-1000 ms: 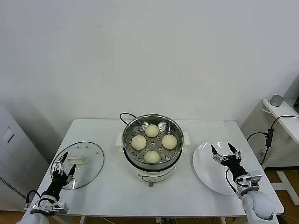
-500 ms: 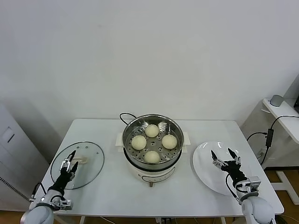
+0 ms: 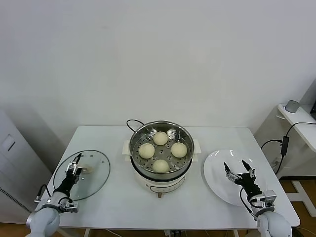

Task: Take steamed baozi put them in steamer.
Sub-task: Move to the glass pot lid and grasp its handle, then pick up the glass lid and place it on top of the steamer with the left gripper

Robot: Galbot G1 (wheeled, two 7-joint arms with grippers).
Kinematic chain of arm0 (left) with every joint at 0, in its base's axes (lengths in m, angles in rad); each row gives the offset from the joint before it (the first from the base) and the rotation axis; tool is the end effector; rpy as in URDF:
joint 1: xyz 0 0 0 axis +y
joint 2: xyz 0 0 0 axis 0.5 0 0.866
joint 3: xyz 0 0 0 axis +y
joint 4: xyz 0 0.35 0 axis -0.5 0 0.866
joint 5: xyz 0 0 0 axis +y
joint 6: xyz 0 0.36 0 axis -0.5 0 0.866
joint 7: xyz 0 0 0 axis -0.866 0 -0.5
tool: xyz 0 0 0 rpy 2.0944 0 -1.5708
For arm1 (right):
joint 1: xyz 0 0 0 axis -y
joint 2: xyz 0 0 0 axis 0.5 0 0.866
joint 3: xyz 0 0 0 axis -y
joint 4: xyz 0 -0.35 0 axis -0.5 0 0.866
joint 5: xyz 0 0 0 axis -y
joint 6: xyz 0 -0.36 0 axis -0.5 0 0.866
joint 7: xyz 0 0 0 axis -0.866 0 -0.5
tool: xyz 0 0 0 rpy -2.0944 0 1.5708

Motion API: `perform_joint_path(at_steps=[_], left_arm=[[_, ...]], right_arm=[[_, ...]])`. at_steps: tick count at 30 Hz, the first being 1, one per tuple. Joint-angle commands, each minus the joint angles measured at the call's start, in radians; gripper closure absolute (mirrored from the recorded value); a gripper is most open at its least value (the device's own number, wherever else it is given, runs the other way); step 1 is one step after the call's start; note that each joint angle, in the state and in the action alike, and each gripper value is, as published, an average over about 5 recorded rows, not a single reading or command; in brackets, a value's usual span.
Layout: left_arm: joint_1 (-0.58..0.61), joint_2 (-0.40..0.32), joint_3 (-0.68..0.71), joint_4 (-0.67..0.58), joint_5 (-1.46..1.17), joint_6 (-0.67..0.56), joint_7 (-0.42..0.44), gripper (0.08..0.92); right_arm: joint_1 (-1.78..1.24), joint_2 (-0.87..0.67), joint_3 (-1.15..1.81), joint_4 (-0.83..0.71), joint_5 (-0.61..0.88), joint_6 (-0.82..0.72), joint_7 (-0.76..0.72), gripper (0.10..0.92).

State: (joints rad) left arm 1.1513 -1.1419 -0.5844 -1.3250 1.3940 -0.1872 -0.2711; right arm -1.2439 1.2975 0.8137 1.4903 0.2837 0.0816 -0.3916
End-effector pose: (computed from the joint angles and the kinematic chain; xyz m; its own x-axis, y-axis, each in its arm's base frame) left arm 0.3062 0.2013 -0.4233 -0.9930 0.0860 0.0815 0.0620 -0.2088 0.9760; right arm 0.2713 -0.2011 -0.3979 -0.9896 -0.0899 0.1122 -0.0897 0.9959 0.0072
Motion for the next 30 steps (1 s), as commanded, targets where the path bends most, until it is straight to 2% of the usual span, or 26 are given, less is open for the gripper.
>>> perform_joint_path(at_steps=[1, 13, 21, 24, 30], left_arm=[[-0.022, -0.003, -0.001, 0.021, -0.009, -0.001, -0.002, 0.256], [0.029, 0.017, -0.006, -0.059, -0.126, -0.005, 0.026, 0.602], [0.080, 0.103, -0.021, -0.274, -0.290, 0.099, 0.150, 0.835], [0.086, 0.140, -0.024, -0.343, -0.348, 0.141, 0.191, 0.885], [0.091, 0.215, -0.008, -0.490, -0.429, 0.228, 0.262, 0.890]], right_arm=[[0.000, 0.003, 0.002, -0.002, -0.010, 0.004, -0.004, 0.203], [0.004, 0.010, -0.004, 0.005, -0.030, 0.006, -0.007, 0.203], [0.010, 0.010, 0.005, 0.017, -0.028, 0.003, -0.015, 0.203], [0.012, 0.012, 0.010, 0.023, -0.025, 0.002, -0.017, 0.203], [0.008, 0.011, 0.011, 0.040, -0.017, 0.001, -0.019, 0.203]])
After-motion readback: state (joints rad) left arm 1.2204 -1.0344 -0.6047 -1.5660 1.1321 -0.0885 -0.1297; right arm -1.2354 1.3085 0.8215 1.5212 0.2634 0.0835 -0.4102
